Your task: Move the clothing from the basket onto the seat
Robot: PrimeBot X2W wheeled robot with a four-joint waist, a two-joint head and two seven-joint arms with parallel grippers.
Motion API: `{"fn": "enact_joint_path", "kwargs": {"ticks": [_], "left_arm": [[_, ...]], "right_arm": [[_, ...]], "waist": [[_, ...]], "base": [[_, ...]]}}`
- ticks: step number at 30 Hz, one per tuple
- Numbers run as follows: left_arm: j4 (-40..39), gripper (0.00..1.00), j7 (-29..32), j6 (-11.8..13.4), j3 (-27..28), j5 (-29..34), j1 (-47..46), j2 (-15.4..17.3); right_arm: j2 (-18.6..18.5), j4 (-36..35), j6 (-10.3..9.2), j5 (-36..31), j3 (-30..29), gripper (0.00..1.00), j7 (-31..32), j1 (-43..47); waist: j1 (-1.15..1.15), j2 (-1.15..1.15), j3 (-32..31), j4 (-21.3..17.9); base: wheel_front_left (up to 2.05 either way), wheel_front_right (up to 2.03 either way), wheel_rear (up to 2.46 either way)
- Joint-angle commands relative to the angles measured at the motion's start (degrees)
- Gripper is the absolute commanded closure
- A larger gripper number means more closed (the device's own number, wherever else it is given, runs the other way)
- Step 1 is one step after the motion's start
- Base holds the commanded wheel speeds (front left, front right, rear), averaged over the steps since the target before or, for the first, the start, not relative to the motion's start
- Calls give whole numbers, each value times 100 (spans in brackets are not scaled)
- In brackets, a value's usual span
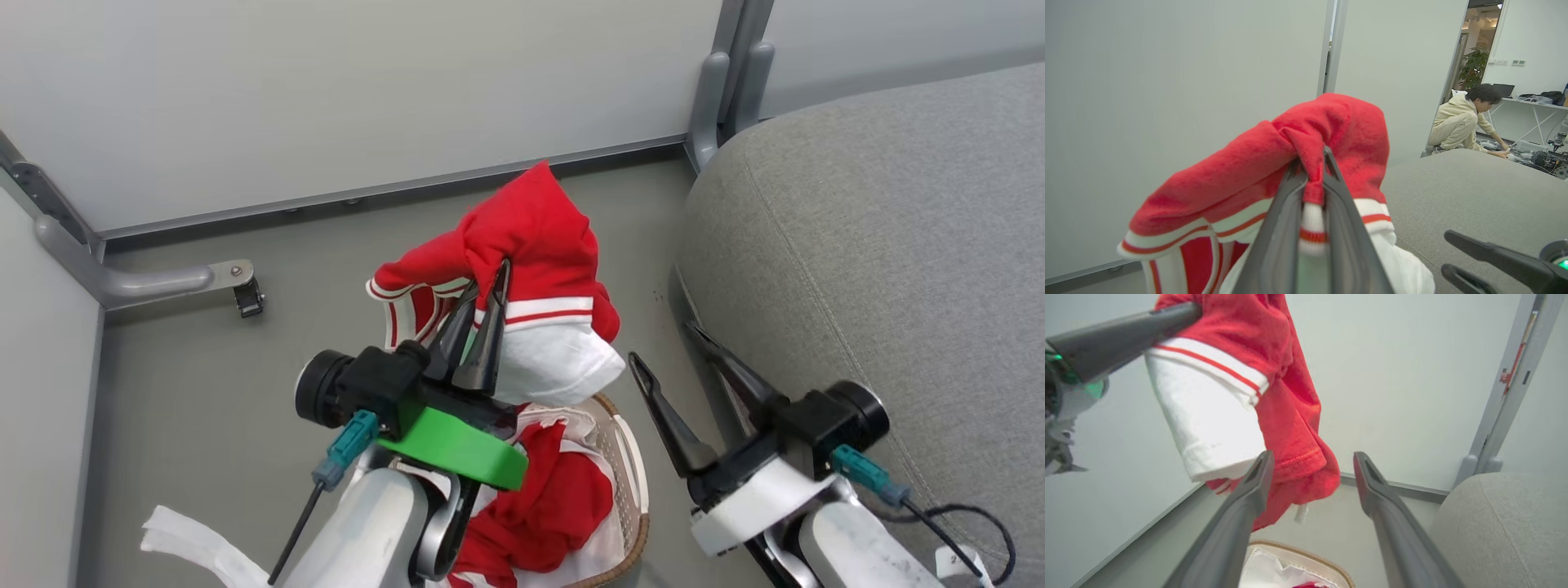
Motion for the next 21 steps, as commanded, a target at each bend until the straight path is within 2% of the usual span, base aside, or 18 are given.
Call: {"fn": "enact_joint_path", "kwargs": {"ticks": [1, 5, 15, 21], "left_arm": [[6, 100, -17, 14, -61, -56, -62, 13], [11, 100, -17, 33, -216, -97, -67, 14], [15, 100, -12, -84, -842, -232, -142, 10], [35, 100, -12, -216, -1237, -337, -229, 8]], "right_arm": [[-119, -126, -3, 73, 140, 0, -9, -171], [-431, -204, -3, 30, 628, 0, -8, -716], [-848, 954, -3, 430, 1850, 0, -9, -1842], [-1018, 1227, -3, 888, 2538, 0, -9, -2397]], "waist": [[0, 0, 25, 30], [0, 0, 77, 88], [0, 0, 107, 294], [0, 0, 154, 453]], "base": [[0, 0, 0], [0, 0, 0], [0, 0, 0], [0, 0, 0]]}}
